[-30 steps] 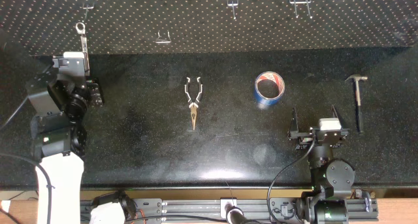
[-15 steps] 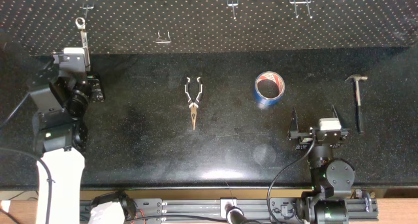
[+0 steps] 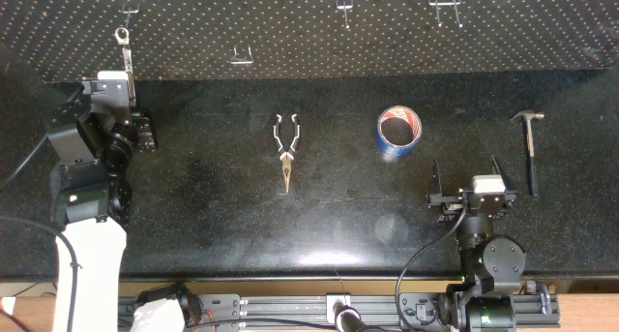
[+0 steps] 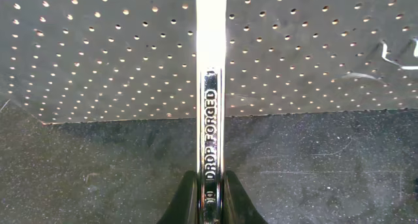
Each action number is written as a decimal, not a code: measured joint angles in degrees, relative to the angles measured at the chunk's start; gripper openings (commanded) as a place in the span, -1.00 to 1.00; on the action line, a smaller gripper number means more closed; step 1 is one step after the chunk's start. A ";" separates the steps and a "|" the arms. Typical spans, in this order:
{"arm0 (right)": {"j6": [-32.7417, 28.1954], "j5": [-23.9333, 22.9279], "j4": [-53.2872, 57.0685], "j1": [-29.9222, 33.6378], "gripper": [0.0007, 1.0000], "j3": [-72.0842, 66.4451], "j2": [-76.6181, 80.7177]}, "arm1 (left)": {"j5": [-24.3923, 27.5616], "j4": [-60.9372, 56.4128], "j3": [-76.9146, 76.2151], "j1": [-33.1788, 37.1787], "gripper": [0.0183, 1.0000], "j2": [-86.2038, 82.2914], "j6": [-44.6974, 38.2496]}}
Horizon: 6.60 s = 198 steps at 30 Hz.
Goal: Place Tools Onto Pegboard
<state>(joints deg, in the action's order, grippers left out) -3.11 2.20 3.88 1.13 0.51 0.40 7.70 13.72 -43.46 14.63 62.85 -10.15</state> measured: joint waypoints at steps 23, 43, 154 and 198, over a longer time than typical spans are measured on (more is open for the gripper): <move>0.00 0.00 0.00 0.00 0.95 0.00 0.00 | -0.22 -3.50 0.00 0.00 -0.98 3.23 0.02; 0.00 0.00 0.00 0.00 0.95 0.00 0.02 | -0.22 -7.02 0.02 0.00 -0.98 6.14 0.00; 0.00 0.00 0.00 0.00 0.95 -0.02 0.00 | -2.71 49.64 -46.49 -40.39 0.96 51.01 37.53; 0.00 0.00 0.00 0.00 0.95 -0.02 0.00 | -4.48 44.92 -46.69 -39.52 0.96 58.01 34.40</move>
<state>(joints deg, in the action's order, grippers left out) -3.11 2.20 3.88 1.13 0.49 0.40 3.22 58.63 -90.15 -24.88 120.86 24.25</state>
